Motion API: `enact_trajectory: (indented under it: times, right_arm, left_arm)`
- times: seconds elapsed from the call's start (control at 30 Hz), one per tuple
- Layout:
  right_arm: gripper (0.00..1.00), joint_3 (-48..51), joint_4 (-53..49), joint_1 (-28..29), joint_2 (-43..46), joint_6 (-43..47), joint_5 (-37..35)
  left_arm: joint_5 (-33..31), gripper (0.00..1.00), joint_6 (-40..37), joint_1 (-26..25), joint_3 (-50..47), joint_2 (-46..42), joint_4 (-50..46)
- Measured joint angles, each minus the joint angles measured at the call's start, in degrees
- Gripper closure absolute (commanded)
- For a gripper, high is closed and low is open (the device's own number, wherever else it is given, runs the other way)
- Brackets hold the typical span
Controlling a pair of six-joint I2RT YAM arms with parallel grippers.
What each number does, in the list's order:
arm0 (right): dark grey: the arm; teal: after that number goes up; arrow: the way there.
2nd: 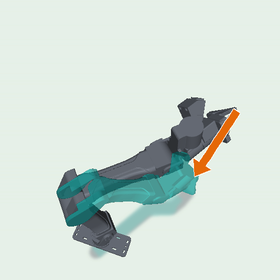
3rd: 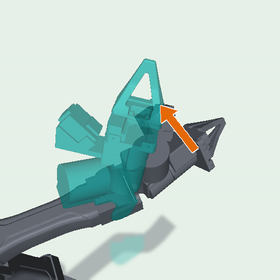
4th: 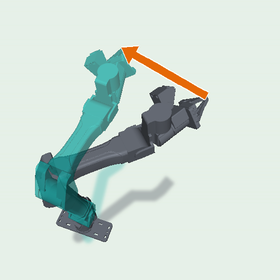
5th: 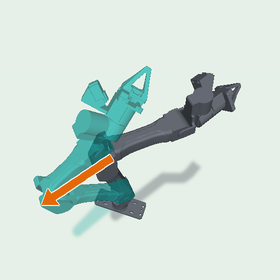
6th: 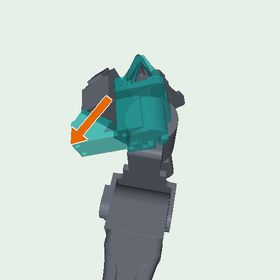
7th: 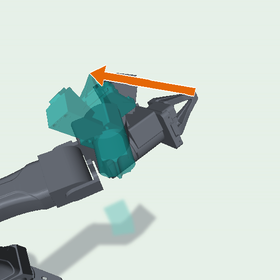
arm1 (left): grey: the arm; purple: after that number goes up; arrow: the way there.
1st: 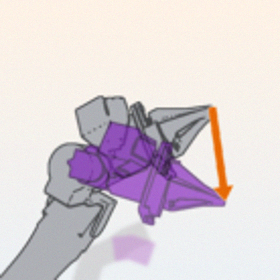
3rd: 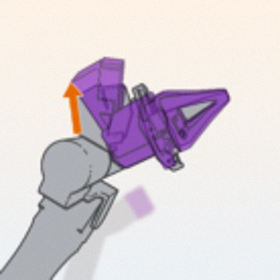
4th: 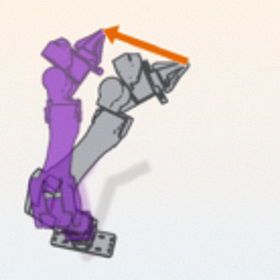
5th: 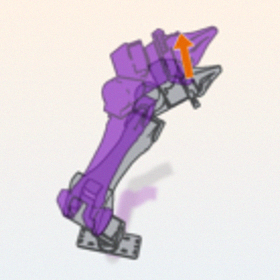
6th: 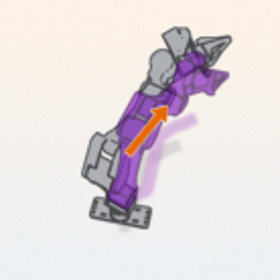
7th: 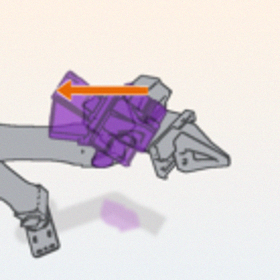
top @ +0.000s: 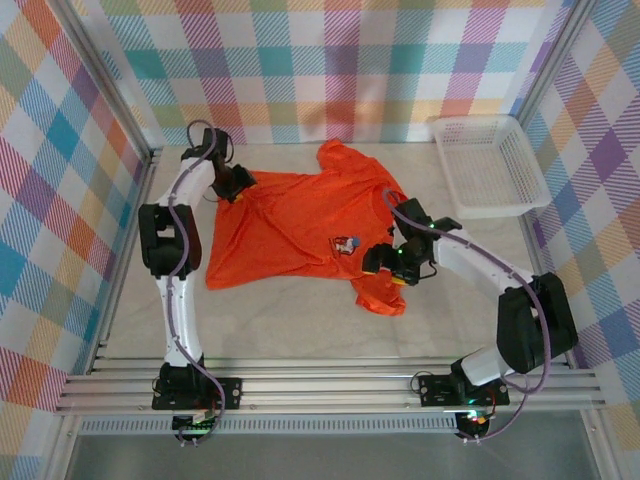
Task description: Fold the inside-out t-shirt
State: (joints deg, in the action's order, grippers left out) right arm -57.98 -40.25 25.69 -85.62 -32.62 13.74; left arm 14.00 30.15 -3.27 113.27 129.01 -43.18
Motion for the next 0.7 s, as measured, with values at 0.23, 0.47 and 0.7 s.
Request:
enact_trajectory:
  times: [0.23,0.47,0.7]
  right_arm:
    - [0.23,1.14,6.36,1.09,-9.55,-1.62,1.95]
    - [0.23,12.52,13.16,2.40,-3.89,-4.46,2.93]
    - [0.24,24.90,13.20,2.89,10.10,-8.68,3.72]
  left_arm:
    - [1.40,0.54,0.50,-3.17,-9.94,-8.15,5.95]
    - [1.31,0.55,1.73,-1.14,-10.03,2.51,7.65]
    - [1.60,0.54,2.16,3.52,-1.07,7.43,7.61]
